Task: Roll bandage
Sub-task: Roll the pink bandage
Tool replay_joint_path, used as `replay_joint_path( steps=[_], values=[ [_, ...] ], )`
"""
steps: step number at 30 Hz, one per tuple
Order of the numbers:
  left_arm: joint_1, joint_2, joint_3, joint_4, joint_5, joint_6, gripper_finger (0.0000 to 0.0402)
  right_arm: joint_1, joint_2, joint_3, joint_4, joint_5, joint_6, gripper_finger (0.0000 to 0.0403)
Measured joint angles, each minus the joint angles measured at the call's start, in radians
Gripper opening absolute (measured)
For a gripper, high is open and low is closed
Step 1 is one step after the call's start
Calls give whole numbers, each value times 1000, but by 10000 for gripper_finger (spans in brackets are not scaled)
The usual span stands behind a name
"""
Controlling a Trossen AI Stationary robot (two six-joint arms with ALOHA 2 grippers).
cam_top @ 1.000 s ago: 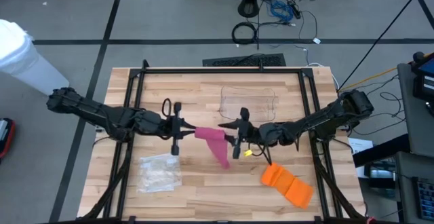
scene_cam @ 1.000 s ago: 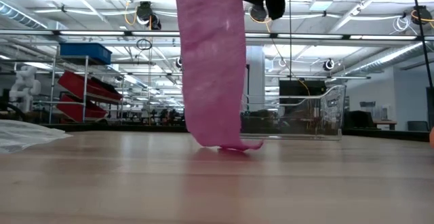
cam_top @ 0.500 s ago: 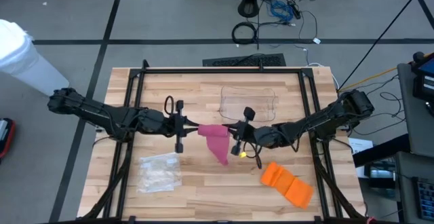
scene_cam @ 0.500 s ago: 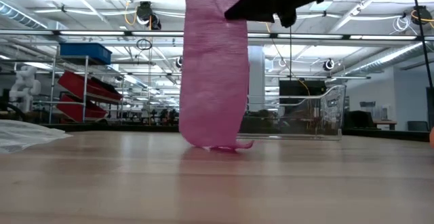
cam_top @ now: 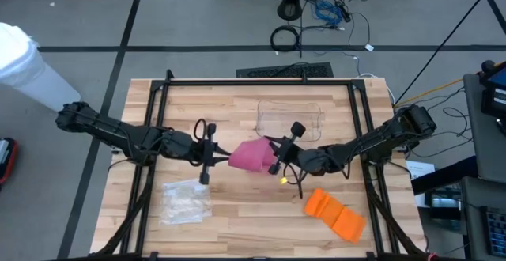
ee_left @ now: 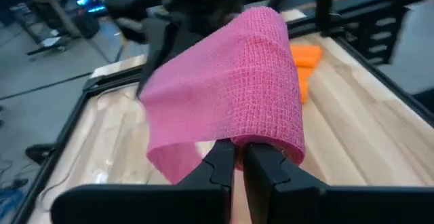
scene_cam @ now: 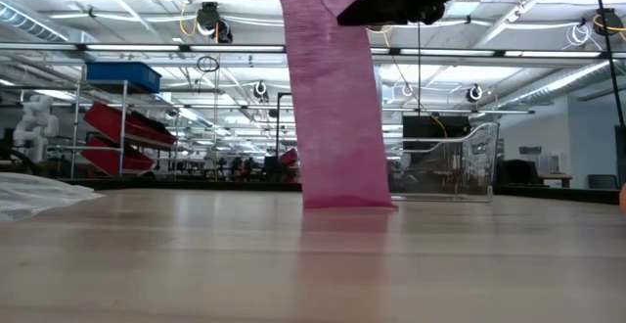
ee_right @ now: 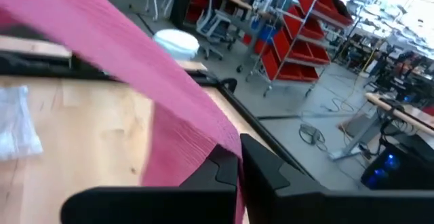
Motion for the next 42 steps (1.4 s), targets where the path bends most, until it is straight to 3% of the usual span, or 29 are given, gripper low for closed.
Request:
replay_joint_path(
  steps=[3, 7, 14, 17, 23, 30, 34, 38, 42],
  values=[
    [-12, 0, 0, -23, 80, 28, 17, 0, 0, 0, -61, 68, 15, 0],
    [-29, 0, 0, -91, 205, 71, 17, 7, 0, 0, -18, 160, -90, 0],
    [-32, -1, 0, -151, 170, 83, 17, 60, -2, 0, 310, 165, -457, 0],
    [-35, -1, 0, -146, 166, 104, 17, 70, -3, 0, 330, 165, -500, 0],
    [-65, -1, 0, -133, 155, 191, 17, 69, -3, 0, 120, 113, -299, 0],
    [-110, -1, 0, -55, 152, 285, 17, 79, -3, 0, -24, -164, 93, 0],
    [-121, -1, 0, -20, 130, 309, 17, 82, -2, 0, -35, -247, 191, 3],
    [-128, -1, 0, -7, 97, 309, 17, 105, -2, 0, -36, -254, 199, 37],
    [-143, -1, 0, 1, -25, 309, 17, 135, -2, 0, -101, -253, 288, 95]
  ],
)
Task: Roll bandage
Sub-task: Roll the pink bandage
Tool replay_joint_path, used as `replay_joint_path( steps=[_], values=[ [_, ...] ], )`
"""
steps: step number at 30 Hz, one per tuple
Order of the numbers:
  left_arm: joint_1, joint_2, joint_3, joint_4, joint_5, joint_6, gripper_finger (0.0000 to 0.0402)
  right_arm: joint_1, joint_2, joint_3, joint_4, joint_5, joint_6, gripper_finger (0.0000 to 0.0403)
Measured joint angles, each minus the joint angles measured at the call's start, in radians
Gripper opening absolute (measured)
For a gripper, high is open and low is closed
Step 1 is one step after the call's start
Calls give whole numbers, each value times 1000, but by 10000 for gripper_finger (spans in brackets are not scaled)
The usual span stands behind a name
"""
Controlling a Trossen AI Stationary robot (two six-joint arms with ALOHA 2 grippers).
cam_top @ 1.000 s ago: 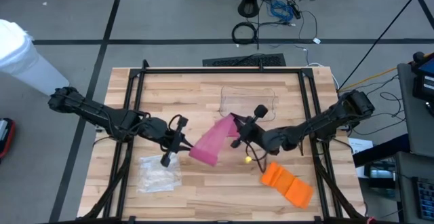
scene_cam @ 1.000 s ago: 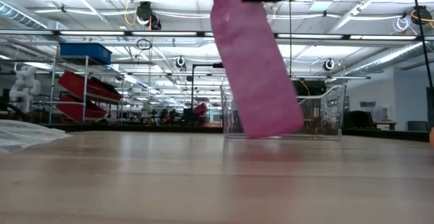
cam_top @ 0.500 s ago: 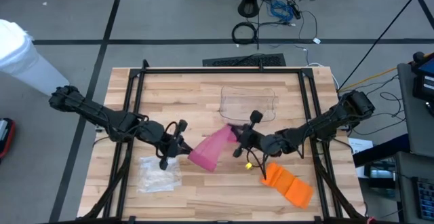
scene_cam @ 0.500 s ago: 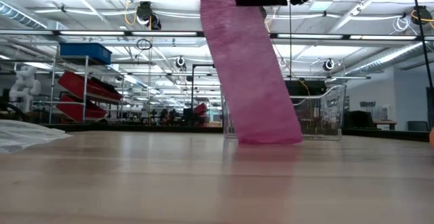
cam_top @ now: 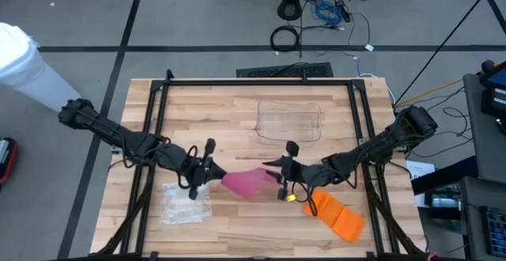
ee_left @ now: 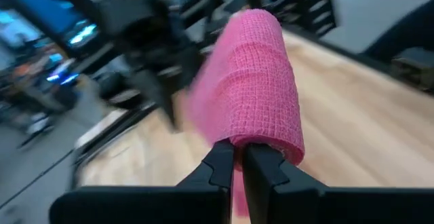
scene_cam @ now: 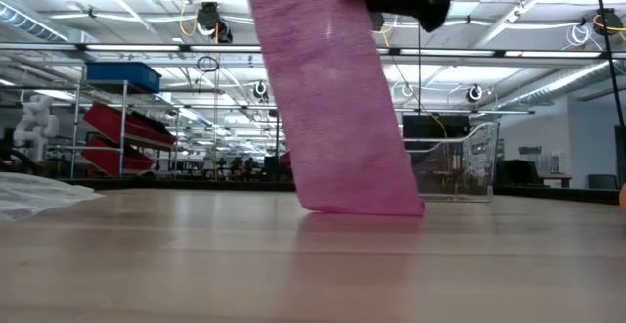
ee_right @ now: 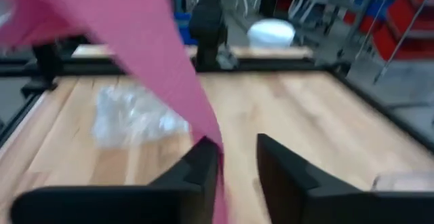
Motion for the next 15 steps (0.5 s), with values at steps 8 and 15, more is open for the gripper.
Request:
replay_joint_path(
  steps=[8, 15],
  values=[
    [-25, 0, 0, 7, -190, -1, 17, 107, 0, 2, -60, 127, -9, 137],
    [-24, 0, 0, 6, -189, -4, 17, 206, 0, 61, 83, 373, -549, 111]
  ],
)
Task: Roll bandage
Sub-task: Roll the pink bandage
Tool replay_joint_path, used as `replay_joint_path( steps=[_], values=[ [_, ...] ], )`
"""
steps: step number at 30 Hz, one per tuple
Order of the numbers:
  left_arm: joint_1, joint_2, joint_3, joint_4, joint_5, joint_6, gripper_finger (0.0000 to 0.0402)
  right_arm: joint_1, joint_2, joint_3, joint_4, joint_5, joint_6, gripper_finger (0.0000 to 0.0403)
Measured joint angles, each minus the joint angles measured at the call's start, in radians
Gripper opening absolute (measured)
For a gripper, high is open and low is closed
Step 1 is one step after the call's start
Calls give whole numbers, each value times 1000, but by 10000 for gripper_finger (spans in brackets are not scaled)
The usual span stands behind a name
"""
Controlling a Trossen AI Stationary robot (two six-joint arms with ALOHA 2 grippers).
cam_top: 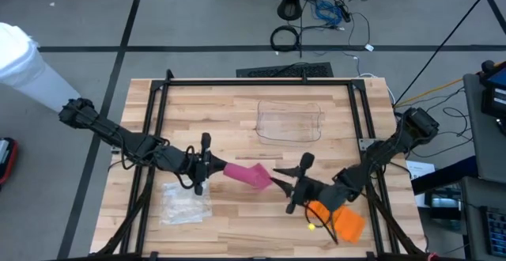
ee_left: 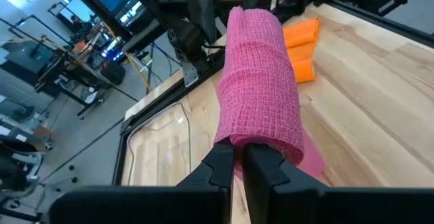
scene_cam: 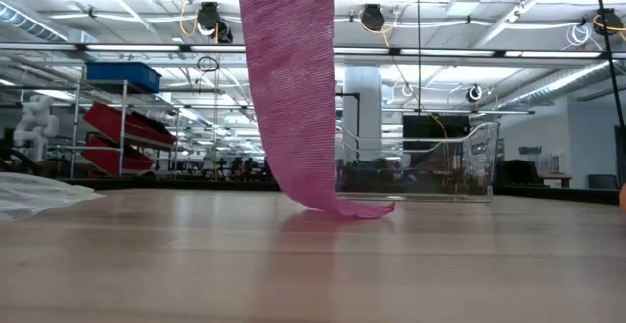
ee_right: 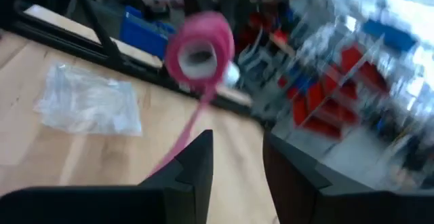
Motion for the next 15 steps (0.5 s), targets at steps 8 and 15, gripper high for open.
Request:
replay_joint_path(
  steps=[8, 15],
  values=[
    [10, 1, 8, 2, 4, -185, 17, -46, 0, 46, 28, -53, -185, 105],
    [53, 1, 48, -63, 9, -492, 17, -56, 0, 46, -19, -112, 44, 105]
  ],
)
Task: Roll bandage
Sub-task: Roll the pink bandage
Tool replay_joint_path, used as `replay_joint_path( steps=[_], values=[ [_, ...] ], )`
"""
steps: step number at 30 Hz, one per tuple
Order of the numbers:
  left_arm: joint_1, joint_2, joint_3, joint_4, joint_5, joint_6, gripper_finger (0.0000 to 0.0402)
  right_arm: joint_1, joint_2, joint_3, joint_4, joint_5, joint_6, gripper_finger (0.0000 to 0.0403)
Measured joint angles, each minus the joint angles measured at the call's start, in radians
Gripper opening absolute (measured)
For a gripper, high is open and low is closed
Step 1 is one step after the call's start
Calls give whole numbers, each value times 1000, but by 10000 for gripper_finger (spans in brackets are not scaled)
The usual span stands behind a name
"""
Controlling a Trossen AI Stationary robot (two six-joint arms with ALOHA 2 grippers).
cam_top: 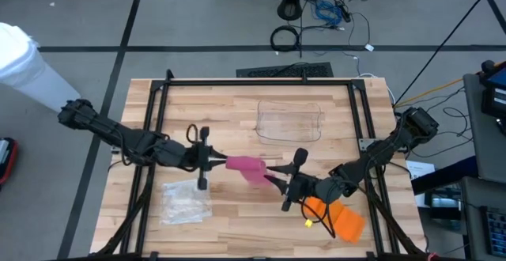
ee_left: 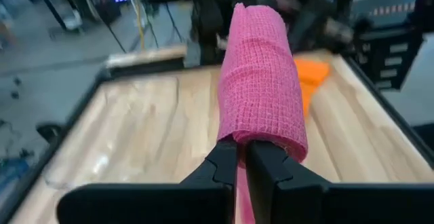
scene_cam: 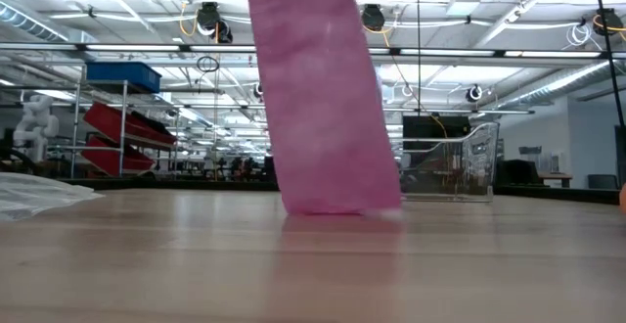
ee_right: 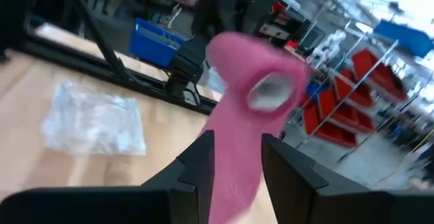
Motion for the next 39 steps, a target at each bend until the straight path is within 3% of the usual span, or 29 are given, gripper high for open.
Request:
replay_joint_path(
  steps=[9, 17, 22, 39],
  values=[
    [28, -1, -1, -39, 7, -7, 17, -10, 0, 0, 28, 5, -39, 105],
    [28, -1, -1, -58, 192, 47, 17, -34, 0, 0, 27, -15, -311, 105],
    [29, -1, -1, -67, 187, 47, 17, -34, 0, 0, 41, -103, -361, 105],
    [36, 36, -1, -60, 180, 21, 17, -69, 0, 0, 67, -204, -430, 105]
  ],
)
